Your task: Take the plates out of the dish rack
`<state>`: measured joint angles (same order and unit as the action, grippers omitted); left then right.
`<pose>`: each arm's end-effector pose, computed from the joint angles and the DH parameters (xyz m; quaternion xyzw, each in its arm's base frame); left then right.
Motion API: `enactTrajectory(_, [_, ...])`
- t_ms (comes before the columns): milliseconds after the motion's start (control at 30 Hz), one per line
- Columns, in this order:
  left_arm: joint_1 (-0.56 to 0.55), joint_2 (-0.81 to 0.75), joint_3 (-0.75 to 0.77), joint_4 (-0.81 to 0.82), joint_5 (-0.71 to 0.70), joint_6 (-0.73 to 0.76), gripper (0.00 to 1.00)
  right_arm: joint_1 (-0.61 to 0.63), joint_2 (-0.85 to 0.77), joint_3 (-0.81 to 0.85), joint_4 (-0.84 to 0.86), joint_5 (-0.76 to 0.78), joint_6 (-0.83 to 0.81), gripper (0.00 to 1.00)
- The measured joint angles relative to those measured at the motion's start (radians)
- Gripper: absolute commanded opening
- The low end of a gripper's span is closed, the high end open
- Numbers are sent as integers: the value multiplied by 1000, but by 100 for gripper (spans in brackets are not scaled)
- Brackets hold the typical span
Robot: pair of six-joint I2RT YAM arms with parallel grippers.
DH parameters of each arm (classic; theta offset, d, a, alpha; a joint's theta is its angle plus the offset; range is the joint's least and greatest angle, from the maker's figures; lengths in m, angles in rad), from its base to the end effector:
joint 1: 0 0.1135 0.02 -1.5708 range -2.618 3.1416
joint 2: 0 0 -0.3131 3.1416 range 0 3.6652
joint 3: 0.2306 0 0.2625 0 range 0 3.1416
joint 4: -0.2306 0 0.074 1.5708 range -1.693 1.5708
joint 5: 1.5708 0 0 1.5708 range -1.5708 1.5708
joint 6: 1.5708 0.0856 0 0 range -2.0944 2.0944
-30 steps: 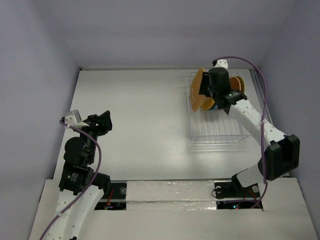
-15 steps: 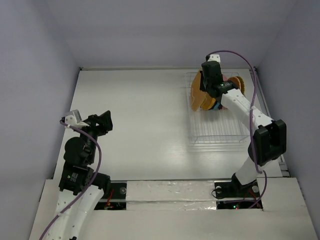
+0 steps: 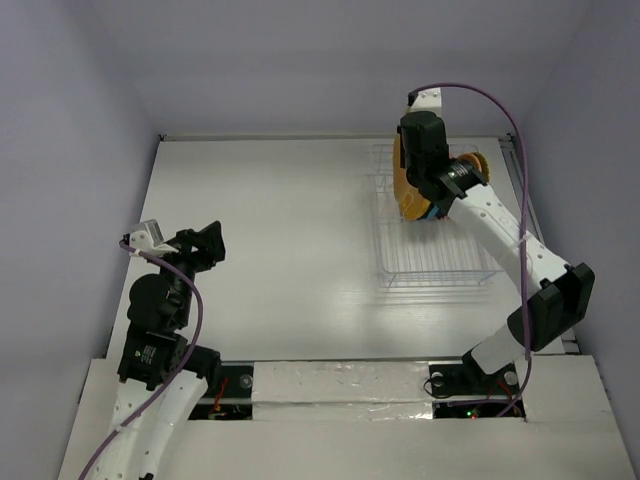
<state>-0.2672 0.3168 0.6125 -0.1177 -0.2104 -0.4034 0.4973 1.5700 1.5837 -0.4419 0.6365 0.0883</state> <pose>0.1057 -0.0104 0.3708 -0.1238 0.6310 -0.1874 0.7426 0.3797 0.1482 0.4308 0.0034 0.8167 -0.1038 0.5677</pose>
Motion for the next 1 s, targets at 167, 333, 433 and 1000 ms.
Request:
enactTrajectory(167, [0,0,0,0,0,0,62,107,-76,16,8,35,-9,0])
enactTrajectory(333, [0,2,0,0,0,0,62,213,-56,23,137,-130,121,0])
enactTrajectory(433, [0,9,0,0,0,0,62,255,88,77,238,-268,237,0])
enactTrajectory(1000, [0,24,0,-5,0,0,62,328,746,271,485,-601,815,50])
